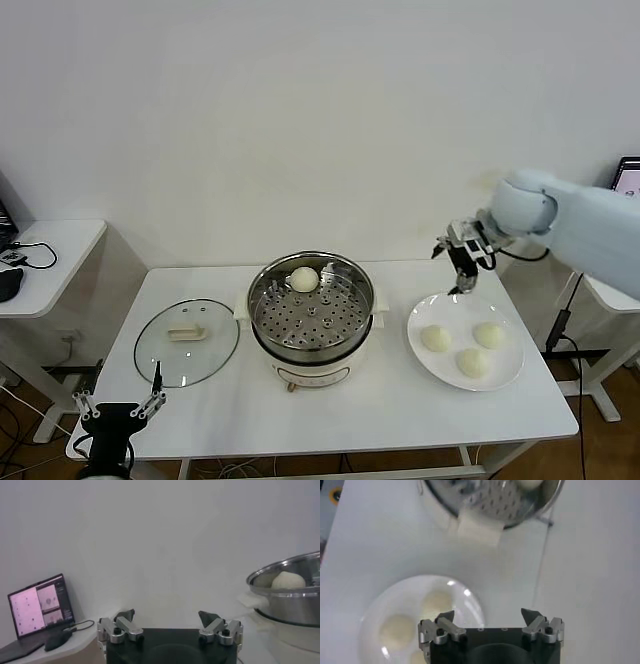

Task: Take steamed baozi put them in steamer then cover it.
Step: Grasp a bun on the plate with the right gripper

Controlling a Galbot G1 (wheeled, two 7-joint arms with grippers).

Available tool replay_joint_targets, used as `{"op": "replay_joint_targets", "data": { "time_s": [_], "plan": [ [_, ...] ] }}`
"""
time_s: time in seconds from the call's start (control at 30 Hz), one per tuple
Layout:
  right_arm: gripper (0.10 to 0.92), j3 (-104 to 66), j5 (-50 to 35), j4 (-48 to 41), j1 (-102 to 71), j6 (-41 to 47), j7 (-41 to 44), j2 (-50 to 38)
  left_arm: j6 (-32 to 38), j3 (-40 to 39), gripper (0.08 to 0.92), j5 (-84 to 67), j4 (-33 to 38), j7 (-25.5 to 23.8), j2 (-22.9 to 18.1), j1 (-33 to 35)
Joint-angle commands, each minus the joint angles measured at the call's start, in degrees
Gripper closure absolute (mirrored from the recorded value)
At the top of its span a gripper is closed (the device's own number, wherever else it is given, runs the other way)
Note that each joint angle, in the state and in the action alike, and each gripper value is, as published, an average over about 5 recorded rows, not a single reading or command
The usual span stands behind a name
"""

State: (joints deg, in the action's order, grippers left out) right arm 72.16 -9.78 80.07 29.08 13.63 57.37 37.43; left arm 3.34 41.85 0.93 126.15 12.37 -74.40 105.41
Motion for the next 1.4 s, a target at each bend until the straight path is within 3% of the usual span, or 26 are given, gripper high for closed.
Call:
{"op": "replay_joint_targets", "data": {
  "time_s": [0.03,0.37,1.03,1.4],
  "plan": [
    [0.203,-10.23,5.8,-4.03,-15.94,1.33,0.61,-0.58,-0.12,0.15,0.177,0.0,-0.22,-0.06,0.07,-0.04],
    [0.203,-14.99,10.73,-11.14,-22.42,-0.04,0.28,5.92,-0.21,1.08,0.177,-0.02,-1.29,-0.18,-0.3,-0.08],
    [0.204,-20.9,15.02,-17.96,-29.66,-1.12,-1.62,9.49,-0.28,1.17,0.177,0.08,-1.79,-0.19,-0.8,-0.17],
    [0.267,-21.77,15.71,-21.01,-29.52,-0.82,-2.16,11.87,-0.19,1.42,0.177,0.0,-1.96,-0.1,-0.75,-0.16]
  ]
}}
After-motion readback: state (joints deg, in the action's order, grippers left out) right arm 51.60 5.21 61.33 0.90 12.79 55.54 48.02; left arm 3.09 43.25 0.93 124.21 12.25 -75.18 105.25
